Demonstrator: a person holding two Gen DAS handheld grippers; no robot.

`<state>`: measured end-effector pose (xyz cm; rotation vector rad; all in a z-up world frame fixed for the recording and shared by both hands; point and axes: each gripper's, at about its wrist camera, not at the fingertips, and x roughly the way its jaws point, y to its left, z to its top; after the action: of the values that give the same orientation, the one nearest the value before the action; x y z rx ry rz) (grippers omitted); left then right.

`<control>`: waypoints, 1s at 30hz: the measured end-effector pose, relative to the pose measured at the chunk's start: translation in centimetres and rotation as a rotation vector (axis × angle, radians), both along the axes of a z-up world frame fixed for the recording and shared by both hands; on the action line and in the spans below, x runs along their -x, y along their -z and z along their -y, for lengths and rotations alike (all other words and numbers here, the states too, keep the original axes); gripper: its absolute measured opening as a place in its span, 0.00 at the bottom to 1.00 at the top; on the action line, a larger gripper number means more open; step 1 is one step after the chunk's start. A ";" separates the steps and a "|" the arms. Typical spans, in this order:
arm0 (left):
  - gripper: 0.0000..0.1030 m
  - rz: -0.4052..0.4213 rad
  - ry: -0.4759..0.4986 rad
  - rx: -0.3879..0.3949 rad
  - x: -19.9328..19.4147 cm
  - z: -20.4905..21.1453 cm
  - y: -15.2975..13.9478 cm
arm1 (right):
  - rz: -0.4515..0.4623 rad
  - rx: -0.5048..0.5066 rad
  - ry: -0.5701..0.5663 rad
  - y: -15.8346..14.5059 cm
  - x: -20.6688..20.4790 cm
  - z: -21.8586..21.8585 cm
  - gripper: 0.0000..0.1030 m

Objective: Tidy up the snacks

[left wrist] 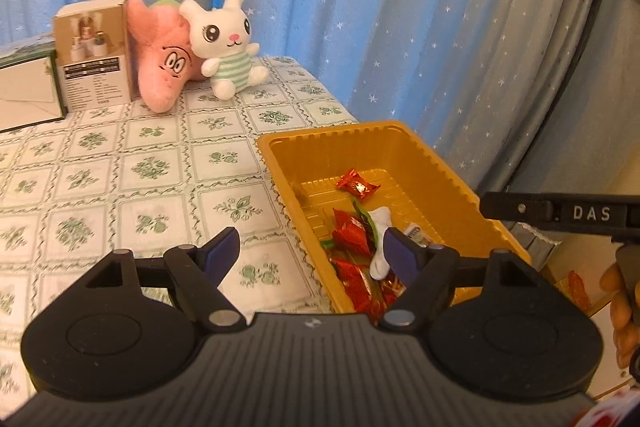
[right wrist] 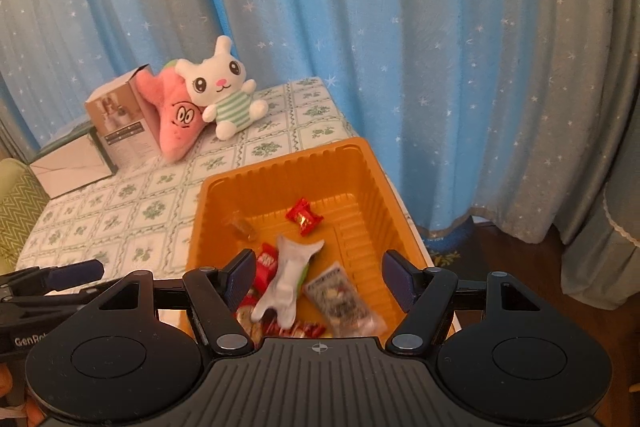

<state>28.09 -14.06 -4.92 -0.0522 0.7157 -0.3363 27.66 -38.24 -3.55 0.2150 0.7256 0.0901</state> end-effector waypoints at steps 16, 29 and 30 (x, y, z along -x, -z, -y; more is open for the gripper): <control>0.69 0.047 -0.061 0.000 10.8 -2.7 -4.1 | 0.008 0.046 0.013 -2.9 10.8 -3.0 0.67; 0.68 0.098 -0.102 -0.025 18.4 -3.7 -6.7 | 0.046 0.055 0.017 -4.4 17.2 -5.3 0.67; 0.68 0.101 -0.106 -0.028 18.8 -3.7 -6.8 | 0.049 0.058 0.017 -4.6 17.6 -5.5 0.67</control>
<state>9.34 -10.33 1.90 -0.0466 0.6147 -0.2258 10.06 -32.79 1.04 0.1634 0.6763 0.0579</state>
